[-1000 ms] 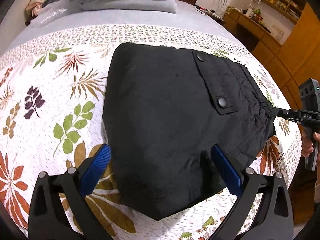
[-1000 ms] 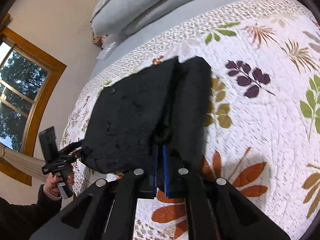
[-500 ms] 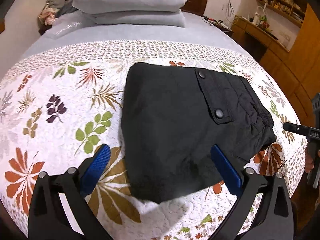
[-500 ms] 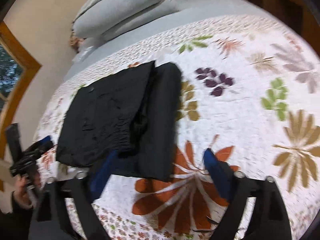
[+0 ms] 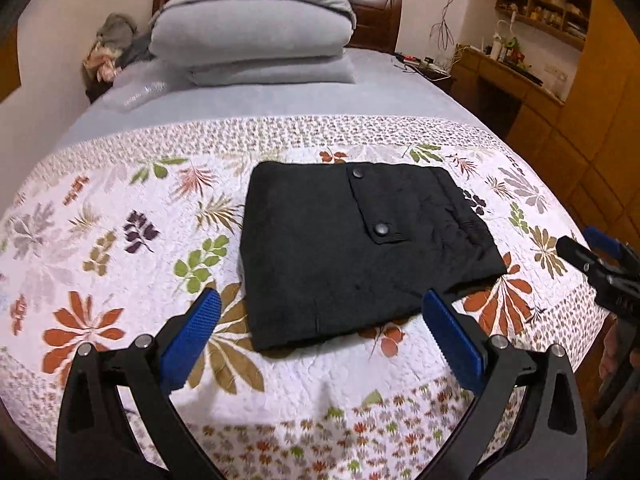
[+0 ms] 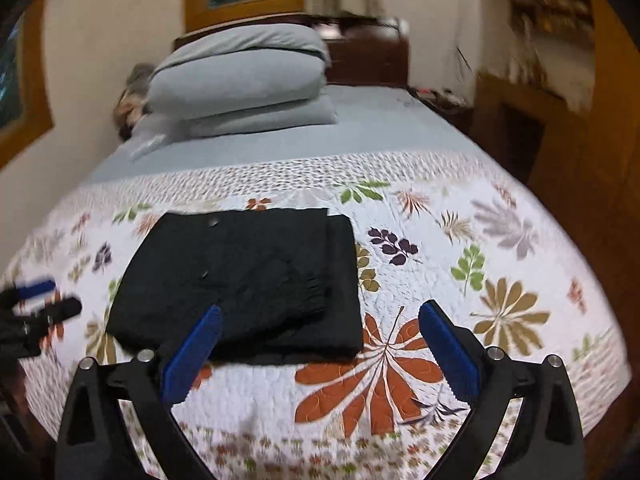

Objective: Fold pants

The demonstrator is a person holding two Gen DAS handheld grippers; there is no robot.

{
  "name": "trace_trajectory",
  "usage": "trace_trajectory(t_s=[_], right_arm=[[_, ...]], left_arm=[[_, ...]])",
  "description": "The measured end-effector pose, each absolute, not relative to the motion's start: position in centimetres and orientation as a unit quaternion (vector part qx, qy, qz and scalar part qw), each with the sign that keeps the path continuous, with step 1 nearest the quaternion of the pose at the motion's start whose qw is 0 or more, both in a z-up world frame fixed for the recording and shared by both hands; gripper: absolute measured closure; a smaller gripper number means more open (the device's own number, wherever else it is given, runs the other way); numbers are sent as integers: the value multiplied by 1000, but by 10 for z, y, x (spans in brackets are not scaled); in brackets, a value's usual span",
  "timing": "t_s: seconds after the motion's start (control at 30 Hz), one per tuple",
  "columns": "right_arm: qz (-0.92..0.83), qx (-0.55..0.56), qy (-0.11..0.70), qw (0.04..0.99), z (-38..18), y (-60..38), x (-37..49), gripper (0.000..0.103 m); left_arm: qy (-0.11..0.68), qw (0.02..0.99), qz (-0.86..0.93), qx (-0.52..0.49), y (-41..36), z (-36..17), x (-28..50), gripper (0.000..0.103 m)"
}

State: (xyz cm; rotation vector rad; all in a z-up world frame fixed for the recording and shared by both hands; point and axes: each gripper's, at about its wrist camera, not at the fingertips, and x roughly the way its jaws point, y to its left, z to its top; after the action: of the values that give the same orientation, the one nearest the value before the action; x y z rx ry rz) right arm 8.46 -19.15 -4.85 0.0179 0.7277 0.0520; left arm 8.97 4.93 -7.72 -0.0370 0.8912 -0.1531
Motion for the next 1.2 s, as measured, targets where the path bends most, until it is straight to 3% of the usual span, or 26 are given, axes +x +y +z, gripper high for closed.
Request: trace_trajectory(t_s=[0.37,1.2], right_arm=[[-30,20,351,936,-18,-202,40,3],[20,41,355,934,-8,-192,21,3]], left_arm=[[393,918,-57,-11,49,-29,29,3],[382,924,-22,-17,57,-21,2,3]])
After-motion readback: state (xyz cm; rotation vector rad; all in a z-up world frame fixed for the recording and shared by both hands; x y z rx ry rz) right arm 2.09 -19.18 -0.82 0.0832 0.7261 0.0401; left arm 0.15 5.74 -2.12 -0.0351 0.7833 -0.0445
